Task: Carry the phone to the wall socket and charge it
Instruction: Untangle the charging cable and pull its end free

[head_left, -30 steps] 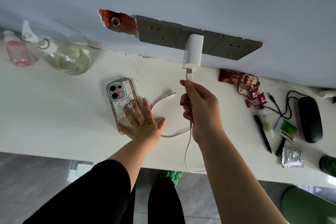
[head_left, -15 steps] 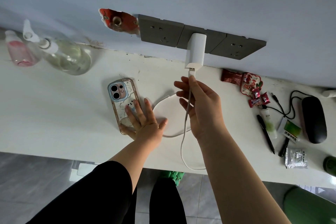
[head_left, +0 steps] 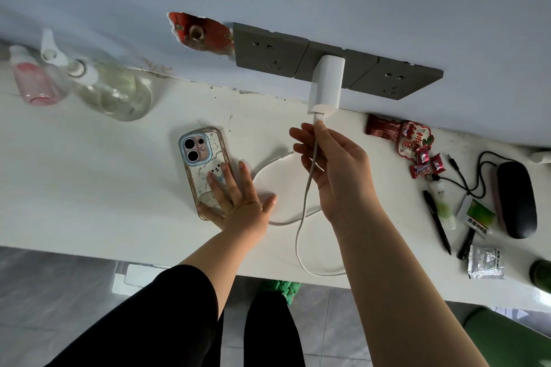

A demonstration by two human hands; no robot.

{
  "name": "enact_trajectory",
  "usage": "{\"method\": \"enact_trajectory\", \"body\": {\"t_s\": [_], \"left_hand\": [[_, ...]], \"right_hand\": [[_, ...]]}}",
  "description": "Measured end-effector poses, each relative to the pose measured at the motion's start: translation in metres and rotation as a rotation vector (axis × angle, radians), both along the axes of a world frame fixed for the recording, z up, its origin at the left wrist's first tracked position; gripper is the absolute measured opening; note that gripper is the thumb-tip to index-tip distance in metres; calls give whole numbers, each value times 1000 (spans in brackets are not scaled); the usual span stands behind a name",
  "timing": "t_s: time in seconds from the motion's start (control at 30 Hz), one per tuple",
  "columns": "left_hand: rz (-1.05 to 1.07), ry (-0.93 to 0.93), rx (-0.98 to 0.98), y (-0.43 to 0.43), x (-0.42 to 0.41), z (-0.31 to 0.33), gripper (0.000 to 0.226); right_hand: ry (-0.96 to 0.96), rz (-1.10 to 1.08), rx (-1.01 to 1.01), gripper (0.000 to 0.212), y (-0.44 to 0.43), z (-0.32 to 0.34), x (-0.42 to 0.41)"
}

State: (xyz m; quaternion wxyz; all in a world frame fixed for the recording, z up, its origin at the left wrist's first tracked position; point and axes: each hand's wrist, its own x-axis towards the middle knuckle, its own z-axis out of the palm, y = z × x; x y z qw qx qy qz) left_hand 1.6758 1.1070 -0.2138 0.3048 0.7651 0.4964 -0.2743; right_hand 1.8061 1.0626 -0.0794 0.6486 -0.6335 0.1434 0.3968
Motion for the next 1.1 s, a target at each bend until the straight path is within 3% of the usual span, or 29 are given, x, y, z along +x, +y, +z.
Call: {"method": "enact_trajectory", "body": {"t_s": [0.33, 0.47, 0.57, 0.7, 0.97, 1.1], "left_hand": [[-20, -7, 31, -1, -1, -1, 96], [-6, -25, 10, 1, -2, 0, 96], [-20, -46, 2, 4, -3, 1, 93], [-22, -95, 42, 2, -11, 7, 69], [-161, -165, -3, 34, -33, 27, 66], [-321, -303, 82, 71, -43, 39, 69]], "right_hand": [[-53, 56, -57, 19, 0, -1, -3], [-288, 45, -404, 26, -14, 3, -18], [-507, -5, -478, 13, -26, 16, -56], [-311, 289, -351, 9, -2, 0, -94], [-169, 138, -776, 37, 50, -99, -57], [-249, 171, -813, 22, 50, -105, -55]]}}
